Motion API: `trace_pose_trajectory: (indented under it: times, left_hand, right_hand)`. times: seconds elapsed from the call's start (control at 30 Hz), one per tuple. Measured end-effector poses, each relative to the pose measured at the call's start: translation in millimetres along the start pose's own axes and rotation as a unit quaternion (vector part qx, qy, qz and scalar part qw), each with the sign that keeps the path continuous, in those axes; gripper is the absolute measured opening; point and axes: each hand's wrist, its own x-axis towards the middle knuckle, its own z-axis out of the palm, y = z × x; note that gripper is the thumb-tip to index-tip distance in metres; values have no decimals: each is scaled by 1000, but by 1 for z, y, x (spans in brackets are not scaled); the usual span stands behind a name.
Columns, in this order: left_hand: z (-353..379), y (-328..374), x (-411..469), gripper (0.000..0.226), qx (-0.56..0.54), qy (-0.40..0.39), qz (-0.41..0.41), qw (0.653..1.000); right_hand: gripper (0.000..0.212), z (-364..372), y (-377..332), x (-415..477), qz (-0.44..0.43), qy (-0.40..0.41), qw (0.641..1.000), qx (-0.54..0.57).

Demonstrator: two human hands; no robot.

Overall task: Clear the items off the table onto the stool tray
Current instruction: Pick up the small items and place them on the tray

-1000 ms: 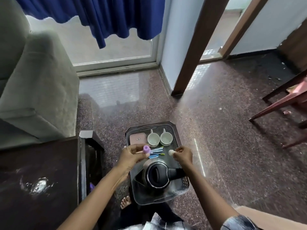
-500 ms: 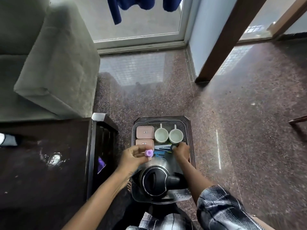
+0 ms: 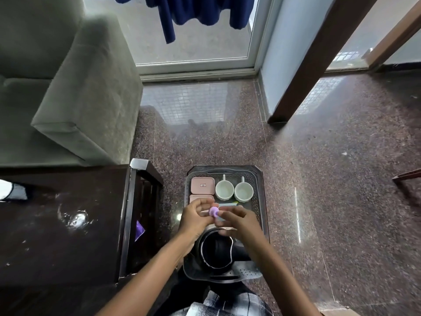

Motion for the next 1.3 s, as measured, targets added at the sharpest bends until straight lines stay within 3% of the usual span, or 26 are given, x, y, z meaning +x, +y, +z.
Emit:
trace_pose_trajectory:
  times: [0.1, 0.27, 0.4, 0.47, 0.53, 0.63, 0.73, 0.9, 1.17, 1.3]
  left_hand:
    - [2, 1, -1, 37, 5, -11, 7, 1000]
    - [12, 5, -7, 46, 6, -57, 5, 998]
    - [20, 13, -9, 50, 29, -25, 13, 999]
    - [18, 18, -13, 39, 16, -23, 7, 1000]
    - [13, 22, -16, 31, 10, -29, 0, 1000]
    - [6, 20, -20, 25, 3, -19, -9, 1000]
    - [-1, 15, -23, 25, 4, -3, -24, 1000]
    - [-13, 7, -32, 23, 10, 15, -43, 999]
    - [-26, -3, -42, 23, 0, 48, -61, 997]
    - [-25, -2, -42, 23, -6, 56, -60, 997]
  right_hand:
    - [16, 2, 7, -3, -10, 18, 999, 30]
    - [13, -13, 13, 3, -18, 40, 994, 98]
    - [17, -52, 24, 24, -23, 159, 982, 97]
    - [20, -75, 36, 43, -6, 207, 976, 71]
    - [20, -87, 50, 62, 2, 231, 972, -34]
    - [2, -82, 64, 82, -9, 201, 941, -271]
    - [17, -72, 70, 97, 11, 162, 903, -398]
    - [18, -73, 82, 122, 80, 131, 909, -387]
    - [37, -66, 88, 145, 87, 151, 919, -355]
    - [27, -72, 98, 152, 104, 155, 929, -320]
